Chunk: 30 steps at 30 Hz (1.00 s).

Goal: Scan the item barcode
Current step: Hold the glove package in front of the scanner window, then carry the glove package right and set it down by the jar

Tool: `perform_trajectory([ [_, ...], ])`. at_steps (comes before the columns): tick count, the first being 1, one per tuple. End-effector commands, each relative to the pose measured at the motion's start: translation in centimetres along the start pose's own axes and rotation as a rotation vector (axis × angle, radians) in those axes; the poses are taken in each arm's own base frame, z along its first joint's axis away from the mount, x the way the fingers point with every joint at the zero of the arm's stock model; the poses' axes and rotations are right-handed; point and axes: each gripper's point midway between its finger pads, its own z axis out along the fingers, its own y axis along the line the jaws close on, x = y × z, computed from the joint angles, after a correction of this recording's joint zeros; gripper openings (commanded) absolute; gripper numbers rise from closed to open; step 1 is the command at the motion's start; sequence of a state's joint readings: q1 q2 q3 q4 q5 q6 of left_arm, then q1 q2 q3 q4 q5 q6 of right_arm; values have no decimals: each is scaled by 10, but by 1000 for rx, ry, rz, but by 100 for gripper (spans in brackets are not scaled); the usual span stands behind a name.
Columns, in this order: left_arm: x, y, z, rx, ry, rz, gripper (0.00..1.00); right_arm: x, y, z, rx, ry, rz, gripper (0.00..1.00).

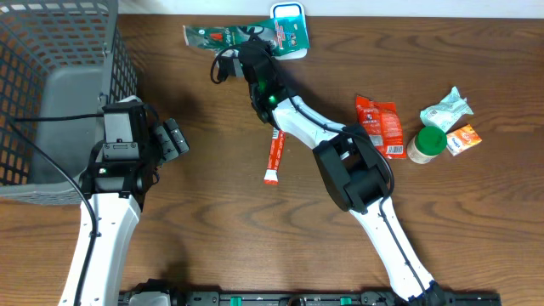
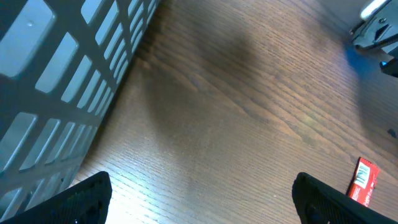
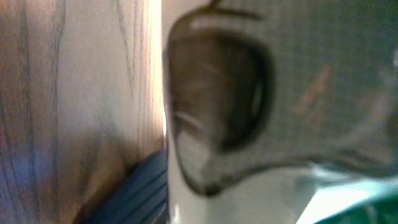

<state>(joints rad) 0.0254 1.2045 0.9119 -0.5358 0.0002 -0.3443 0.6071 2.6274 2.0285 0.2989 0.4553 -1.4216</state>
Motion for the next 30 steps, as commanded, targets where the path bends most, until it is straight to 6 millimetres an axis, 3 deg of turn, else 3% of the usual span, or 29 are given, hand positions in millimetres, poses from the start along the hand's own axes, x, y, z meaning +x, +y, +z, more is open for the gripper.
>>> perform_trajectory([
  [1,-1,4,1,-17,-2,-18,93,5,-4,5,8,-6,133,1],
  [3,-1,4,1,-17,-3,-18,93,14,-21,5,81,35,207,1],
  [5,-1,4,1,-17,-2,-18,93,22,-62,-3,244,60,348,1],
  [9,-1,4,1,-17,-2,-18,93,17,-110,-22,344,30,404,1],
  [16,-1,4,1,-17,-2,-18,93,-2,-162,-66,250,6,411,1],
  [21,-1,4,1,-17,-2,-18,93,2,-203,-129,106,0,596,1],
  [23,-1,4,1,-17,-2,-18,93,16,-208,-166,-10,27,733,1],
  [25,-1,4,1,-17,-2,-18,93,24,-203,-188,-111,38,801,1],
  [30,-1,4,1,-17,-3,-18,93,53,-163,-253,-476,132,1064,1],
])
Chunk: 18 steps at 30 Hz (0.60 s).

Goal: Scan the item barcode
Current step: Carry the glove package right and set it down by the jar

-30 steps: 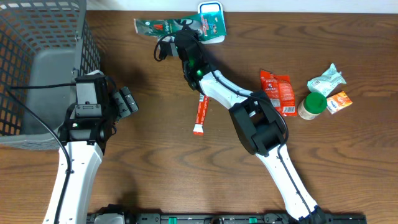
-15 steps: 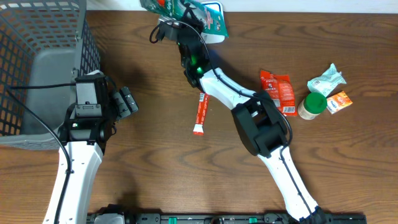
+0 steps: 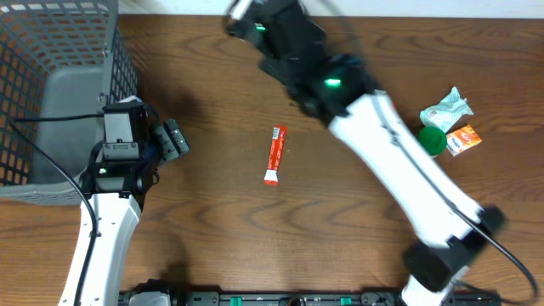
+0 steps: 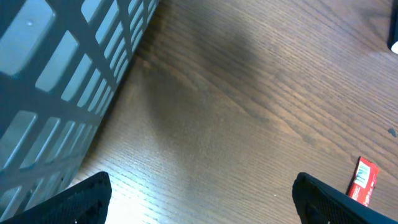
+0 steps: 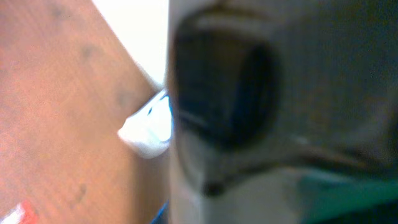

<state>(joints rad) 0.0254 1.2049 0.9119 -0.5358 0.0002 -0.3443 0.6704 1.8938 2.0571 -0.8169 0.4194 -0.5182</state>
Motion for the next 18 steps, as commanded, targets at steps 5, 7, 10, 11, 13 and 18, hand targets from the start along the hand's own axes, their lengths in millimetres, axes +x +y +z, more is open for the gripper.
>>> perform_trajectory([
  [5,-1,4,1,-17,-3,-18,93,113,40,-34,-418,408,577,1],
  [7,-1,4,1,-17,-2,-17,93,145,46,-27,-455,508,616,1],
  [10,-1,4,1,-17,-3,-18,93,179,49,-13,-450,588,655,1],
  [11,-1,4,1,-17,-3,-18,93,201,50,-6,-444,637,679,1],
  [13,-1,4,1,-17,-3,-18,93,224,52,1,-435,682,707,1],
  [18,-1,4,1,-17,-3,-18,93,289,49,31,-374,740,810,1],
])
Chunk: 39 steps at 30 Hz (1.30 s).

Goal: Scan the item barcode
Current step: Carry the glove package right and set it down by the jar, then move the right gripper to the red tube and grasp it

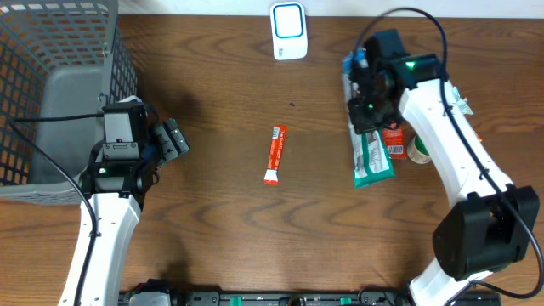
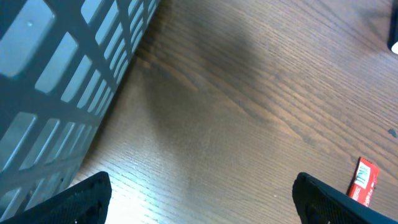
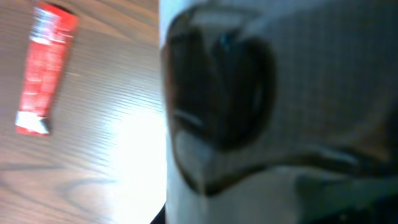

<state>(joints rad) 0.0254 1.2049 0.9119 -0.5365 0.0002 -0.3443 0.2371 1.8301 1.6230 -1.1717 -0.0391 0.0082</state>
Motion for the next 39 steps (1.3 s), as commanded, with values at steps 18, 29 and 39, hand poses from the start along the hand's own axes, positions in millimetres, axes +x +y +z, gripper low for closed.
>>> perform_trajectory([
  [18,-1,4,1,-17,-3,-18,93,4,-93,27,177,-50,191,77],
  [29,-2,4,1,-16,-4,-18,93,-14,36,-3,-338,-49,147,84],
  [39,9,8,0,-34,40,-15,93,5,116,50,-244,-44,189,64],
])
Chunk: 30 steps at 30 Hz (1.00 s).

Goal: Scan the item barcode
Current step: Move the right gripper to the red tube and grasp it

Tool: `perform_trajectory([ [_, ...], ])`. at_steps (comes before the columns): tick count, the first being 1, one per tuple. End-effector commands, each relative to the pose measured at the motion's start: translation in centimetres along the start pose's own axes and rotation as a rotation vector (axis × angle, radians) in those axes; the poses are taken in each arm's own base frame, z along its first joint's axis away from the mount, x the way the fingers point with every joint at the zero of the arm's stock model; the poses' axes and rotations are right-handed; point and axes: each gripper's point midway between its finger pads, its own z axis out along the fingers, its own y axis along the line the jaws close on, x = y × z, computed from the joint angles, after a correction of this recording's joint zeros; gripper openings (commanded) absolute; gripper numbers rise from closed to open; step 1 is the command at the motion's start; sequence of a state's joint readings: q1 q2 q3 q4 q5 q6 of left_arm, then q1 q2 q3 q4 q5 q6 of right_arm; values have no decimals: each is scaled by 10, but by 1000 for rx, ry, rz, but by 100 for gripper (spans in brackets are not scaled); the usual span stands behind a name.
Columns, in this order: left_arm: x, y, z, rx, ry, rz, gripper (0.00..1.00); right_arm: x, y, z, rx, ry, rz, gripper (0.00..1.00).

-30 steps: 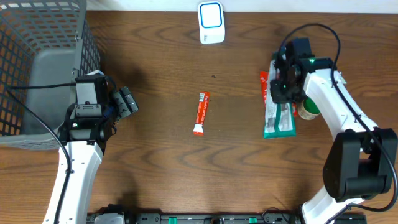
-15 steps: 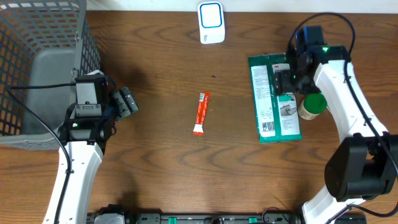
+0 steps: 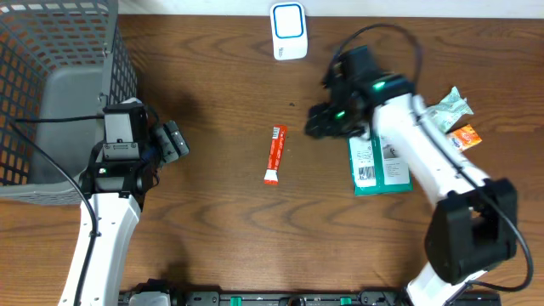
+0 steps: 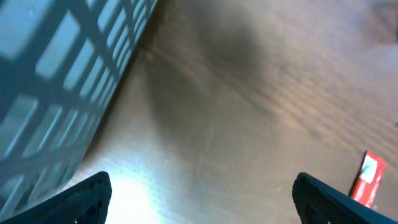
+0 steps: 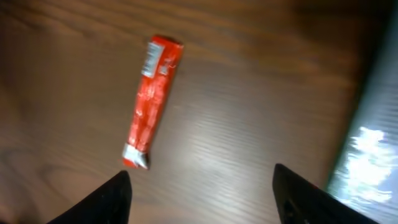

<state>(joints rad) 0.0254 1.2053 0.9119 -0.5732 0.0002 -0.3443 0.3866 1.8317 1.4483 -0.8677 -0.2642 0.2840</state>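
Note:
The white and blue scanner stands at the table's back edge. A green packet lies flat right of centre with a white barcode label facing up; its edge shows in the right wrist view. My right gripper is open and empty, just left of the packet. A red stick packet lies at the centre, ahead of that gripper. My left gripper hangs open and empty over bare wood beside the basket.
A grey wire basket fills the left side. A white-green wrapper and a small orange box lie at the far right. The red stick packet shows at the right edge of the left wrist view.
My right gripper held the green packet at the table's right side. Now the packet lies flat on the table, and the gripper is open and further left. The left arm has not moved.
My right gripper was shut on the green packet right by the scanner at the back. Then the arm was raised and blurred. Later it held the packet over the right side, by the other items. Now the packet lies there, let go, label up.

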Motion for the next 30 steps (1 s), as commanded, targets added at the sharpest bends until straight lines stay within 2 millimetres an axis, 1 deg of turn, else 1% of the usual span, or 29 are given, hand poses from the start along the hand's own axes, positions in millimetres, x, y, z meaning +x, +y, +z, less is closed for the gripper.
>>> perform_trajectory([
  [1,2,5,1,-22,12,-17,93,21,22,25,22,2,76,62],
  [3,5,6,1,-26,22,-17,93,31,37,43,2,-14,71,56],
  [4,6,7,1,-27,24,-16,93,34,40,50,5,-24,74,54],
  [5,6,7,1,-28,25,-16,93,39,43,57,17,-38,90,52],
  [7,7,7,2,-29,28,-16,93,49,40,70,87,-82,132,47],
  [9,8,8,2,-30,30,-16,93,55,34,76,171,-133,149,39],
  [11,8,8,2,-30,30,-16,93,58,35,77,210,-165,156,35],
  [14,8,8,2,-29,30,-16,93,64,52,83,178,-182,138,35],
  [18,8,8,2,-29,30,-16,93,68,66,89,164,-212,132,34],
  [21,8,8,2,-30,31,-16,93,68,61,91,189,-226,160,30],
  [22,9,8,2,-31,34,-16,93,69,59,96,193,-223,190,30],
  [25,10,8,2,-33,37,-16,93,73,58,115,198,-209,187,28],
  [27,10,9,2,-33,38,-15,93,78,53,127,217,-190,184,26],
  [28,11,9,2,-34,40,-15,93,79,52,128,220,-187,183,24],
  [29,11,9,2,-34,40,-15,93,80,48,131,235,-180,184,15],
  [30,11,9,2,-34,41,-15,93,80,45,131,243,-179,186,9],
])
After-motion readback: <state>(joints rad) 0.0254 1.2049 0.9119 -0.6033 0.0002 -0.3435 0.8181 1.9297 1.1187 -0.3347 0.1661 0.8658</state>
